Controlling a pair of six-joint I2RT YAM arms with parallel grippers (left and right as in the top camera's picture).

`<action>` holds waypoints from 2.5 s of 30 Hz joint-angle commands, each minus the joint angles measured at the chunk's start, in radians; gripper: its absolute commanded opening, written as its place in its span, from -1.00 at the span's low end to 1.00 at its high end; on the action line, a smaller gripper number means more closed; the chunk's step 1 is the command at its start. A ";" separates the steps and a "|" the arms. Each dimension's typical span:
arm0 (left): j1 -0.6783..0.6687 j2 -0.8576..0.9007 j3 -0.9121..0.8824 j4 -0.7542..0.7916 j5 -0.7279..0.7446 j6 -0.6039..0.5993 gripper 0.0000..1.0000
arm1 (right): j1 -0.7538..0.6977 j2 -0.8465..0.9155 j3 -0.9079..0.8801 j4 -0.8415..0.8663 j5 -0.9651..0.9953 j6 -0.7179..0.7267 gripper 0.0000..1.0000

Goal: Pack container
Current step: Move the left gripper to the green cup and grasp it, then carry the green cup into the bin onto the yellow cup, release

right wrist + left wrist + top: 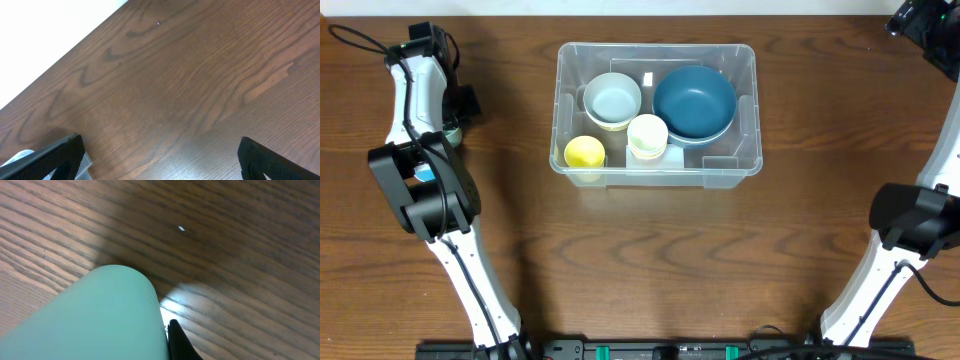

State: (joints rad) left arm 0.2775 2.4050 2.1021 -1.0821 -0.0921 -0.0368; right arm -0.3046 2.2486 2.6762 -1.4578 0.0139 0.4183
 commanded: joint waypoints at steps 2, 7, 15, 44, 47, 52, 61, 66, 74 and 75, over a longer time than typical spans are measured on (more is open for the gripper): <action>-0.040 -0.114 -0.001 -0.015 0.007 -0.021 -0.88 | -0.002 -0.035 0.002 -0.002 -0.003 0.015 0.98; -0.123 -0.297 -0.001 -0.049 0.045 -0.028 -0.88 | -0.002 -0.035 0.002 -0.002 -0.003 0.015 0.99; -0.380 -0.570 -0.002 -0.159 0.060 -0.001 -0.88 | -0.002 -0.035 0.002 -0.002 -0.003 0.015 0.98; -0.680 -0.336 -0.042 -0.420 0.116 0.080 -0.88 | -0.002 -0.035 0.002 -0.002 -0.003 0.015 0.99; -0.680 -0.334 -0.059 -0.417 0.115 0.064 -0.88 | -0.002 -0.035 0.002 -0.002 -0.003 0.015 0.99; -0.675 -0.334 -0.119 -0.378 0.119 0.031 -0.88 | -0.002 -0.035 0.002 -0.002 -0.004 0.015 0.99; -0.632 -0.334 -0.200 -0.299 0.161 0.013 -0.88 | -0.002 -0.035 0.002 -0.002 -0.003 0.015 0.98; -0.620 -0.334 -0.200 -0.276 0.160 0.013 -0.08 | -0.002 -0.035 0.002 -0.002 -0.003 0.015 0.98; -0.620 -0.351 -0.173 -0.253 0.165 0.013 0.28 | -0.001 -0.035 0.002 -0.002 -0.003 0.015 0.99; -0.620 -0.360 -0.166 -0.257 0.169 0.013 0.27 | -0.001 -0.035 0.002 -0.002 -0.003 0.015 0.98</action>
State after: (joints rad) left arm -0.3450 2.0686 1.9034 -1.3304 0.0662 -0.0227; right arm -0.3046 2.2486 2.6762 -1.4578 0.0139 0.4183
